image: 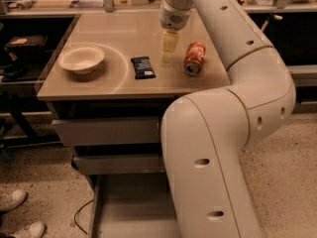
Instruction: Place rxbar blueberry into bottom drawer
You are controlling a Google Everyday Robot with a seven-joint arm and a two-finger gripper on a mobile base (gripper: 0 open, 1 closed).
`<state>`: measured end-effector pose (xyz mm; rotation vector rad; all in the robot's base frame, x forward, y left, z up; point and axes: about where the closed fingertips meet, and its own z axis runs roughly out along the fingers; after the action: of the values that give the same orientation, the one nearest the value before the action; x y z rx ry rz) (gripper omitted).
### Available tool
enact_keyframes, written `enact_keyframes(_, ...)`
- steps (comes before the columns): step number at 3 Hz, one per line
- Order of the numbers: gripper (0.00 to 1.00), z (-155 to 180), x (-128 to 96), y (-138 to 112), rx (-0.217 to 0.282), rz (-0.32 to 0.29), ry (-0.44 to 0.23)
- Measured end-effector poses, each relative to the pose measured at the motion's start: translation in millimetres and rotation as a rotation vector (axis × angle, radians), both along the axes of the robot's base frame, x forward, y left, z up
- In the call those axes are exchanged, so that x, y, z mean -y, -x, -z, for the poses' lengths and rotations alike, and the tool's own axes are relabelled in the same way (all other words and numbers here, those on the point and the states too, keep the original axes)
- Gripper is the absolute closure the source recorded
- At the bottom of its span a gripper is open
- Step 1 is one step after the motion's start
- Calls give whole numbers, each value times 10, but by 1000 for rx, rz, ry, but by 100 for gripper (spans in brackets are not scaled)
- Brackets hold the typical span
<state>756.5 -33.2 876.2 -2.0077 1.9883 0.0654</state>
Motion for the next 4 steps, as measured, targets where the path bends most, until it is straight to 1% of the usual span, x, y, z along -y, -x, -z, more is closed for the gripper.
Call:
enact_keyframes(1,0,12,-58,-104,32,4,-16)
enact_keyframes(2,0,140,-212,-147,19,-2,-44)
enact_keyframes(3,0,284,-463,-161,-9,-23,-62)
enact_keyframes(4,0,407,-607,-74,-60,-41,-62)
